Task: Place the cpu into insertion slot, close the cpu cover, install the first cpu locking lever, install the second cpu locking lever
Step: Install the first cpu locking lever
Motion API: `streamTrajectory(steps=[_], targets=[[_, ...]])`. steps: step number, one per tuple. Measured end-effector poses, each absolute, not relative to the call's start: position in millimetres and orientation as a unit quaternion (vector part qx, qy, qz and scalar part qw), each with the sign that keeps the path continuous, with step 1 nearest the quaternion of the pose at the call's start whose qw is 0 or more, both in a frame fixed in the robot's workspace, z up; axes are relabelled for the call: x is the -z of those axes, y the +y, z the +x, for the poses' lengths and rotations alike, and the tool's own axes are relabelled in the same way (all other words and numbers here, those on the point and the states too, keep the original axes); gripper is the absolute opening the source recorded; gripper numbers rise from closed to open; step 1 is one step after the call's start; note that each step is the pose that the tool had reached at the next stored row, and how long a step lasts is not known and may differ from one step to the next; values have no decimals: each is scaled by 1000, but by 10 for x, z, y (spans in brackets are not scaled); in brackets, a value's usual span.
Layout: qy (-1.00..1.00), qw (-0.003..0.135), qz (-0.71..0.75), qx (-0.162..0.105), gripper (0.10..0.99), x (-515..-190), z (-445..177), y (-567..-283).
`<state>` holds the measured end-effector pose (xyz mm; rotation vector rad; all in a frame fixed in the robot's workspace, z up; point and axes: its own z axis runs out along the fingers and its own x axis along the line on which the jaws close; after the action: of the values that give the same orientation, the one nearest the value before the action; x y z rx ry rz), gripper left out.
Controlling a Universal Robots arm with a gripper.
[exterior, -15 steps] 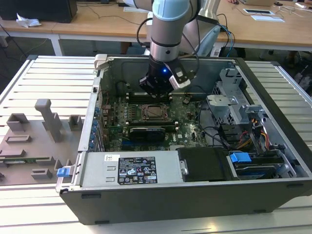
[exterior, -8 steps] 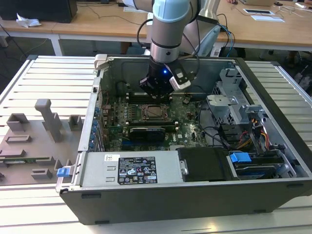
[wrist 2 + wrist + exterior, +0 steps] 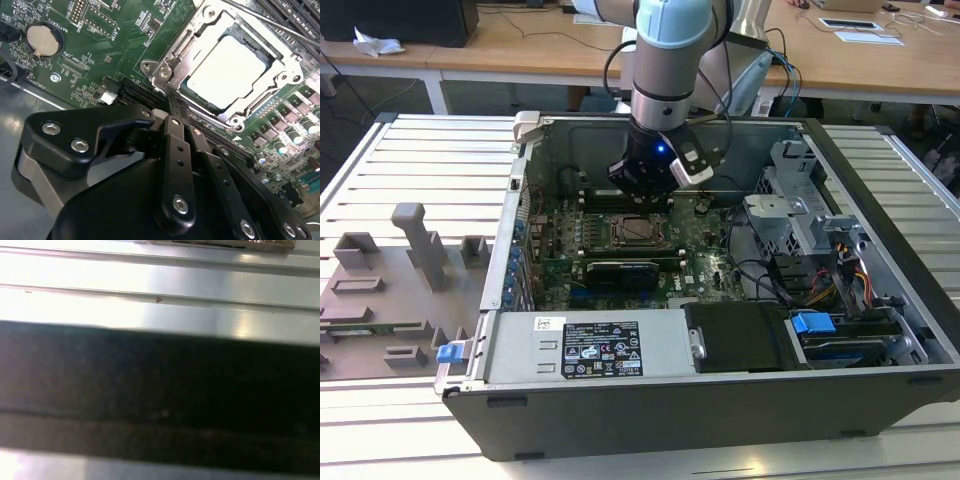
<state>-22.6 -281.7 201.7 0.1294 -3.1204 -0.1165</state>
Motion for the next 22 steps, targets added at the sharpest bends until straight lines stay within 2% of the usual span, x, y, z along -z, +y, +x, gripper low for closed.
streamTrajectory(steps=[9,22], targets=[[-999,6,42,34,106,-2129,-240,-2857],[-999,4,42,32,106,-2130,-274,-3216]])
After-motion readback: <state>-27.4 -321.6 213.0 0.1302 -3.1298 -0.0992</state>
